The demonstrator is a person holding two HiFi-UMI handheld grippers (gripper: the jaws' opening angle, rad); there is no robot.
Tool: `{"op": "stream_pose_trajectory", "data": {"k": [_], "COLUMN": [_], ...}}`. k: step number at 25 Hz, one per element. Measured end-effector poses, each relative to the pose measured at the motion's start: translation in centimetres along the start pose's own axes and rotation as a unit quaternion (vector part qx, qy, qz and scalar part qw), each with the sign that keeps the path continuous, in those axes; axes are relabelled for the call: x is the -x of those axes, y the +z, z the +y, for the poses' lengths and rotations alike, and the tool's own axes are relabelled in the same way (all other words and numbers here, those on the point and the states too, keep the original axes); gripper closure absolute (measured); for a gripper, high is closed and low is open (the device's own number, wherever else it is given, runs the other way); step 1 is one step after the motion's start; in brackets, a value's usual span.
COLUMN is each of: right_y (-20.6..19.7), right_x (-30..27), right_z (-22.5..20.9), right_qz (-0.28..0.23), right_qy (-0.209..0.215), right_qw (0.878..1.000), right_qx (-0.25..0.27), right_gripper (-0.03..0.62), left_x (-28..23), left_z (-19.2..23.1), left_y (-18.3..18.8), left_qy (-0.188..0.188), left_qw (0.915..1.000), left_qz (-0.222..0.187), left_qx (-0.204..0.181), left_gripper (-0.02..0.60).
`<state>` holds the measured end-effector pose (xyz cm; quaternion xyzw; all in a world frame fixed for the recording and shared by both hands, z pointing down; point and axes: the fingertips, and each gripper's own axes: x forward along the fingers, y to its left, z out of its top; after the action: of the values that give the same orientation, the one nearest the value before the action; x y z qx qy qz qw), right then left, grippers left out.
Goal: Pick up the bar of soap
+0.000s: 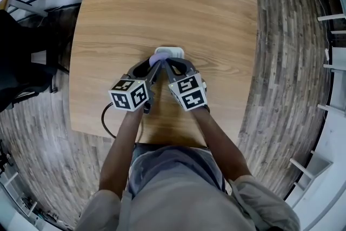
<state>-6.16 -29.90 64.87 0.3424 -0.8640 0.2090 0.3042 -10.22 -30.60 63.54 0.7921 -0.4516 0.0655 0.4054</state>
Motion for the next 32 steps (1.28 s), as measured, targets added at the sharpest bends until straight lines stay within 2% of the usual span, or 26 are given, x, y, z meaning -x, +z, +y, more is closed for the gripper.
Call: {"op": "stream_pose_trajectory", "data": {"k": [3, 6, 16, 22, 32], "right_y": [-0.1, -0.2, 0.3, 0.3, 0.3], "right_x": [0.1, 0.3, 0.4, 0.6, 1.1], "right_z": [-0.1, -0.4, -0.2, -0.3, -1.9], "right_qz": [0.001, -0.001, -0.002, -0.011, -0.015], "right_qy": [-0.003, -0.006, -0.007, -0.01, -0.027], "right_qw": [1.0, 1.0, 1.0, 1.0, 0.999], "right_qx": [-0.003, -0.008, -0.012, -0.012, -0.031], "right_gripper": [0.592, 0.592, 0.592, 0.592, 0.592], "left_x": [-0.1, -0.3, 0.1, 0.3, 0.9], "left_z": [-0.5, -1.0, -1.4, -1.5, -1.7], "left_y": [0.2, 0.2, 0.3, 0.2, 0.6], "left_qy": [0.011, 0.013, 0.014, 0.012, 0.007], "left_qw": [0.9984, 0.9968, 0.997, 0.9979, 0.9983], "left_qz": [0.006, 0.005, -0.015, -0.024, -0.033], "left_qx": [-0.056, -0.079, -0.074, -0.058, -0.048], "left_gripper": [0.439, 0.44, 0.457, 0.46, 0.462]}}
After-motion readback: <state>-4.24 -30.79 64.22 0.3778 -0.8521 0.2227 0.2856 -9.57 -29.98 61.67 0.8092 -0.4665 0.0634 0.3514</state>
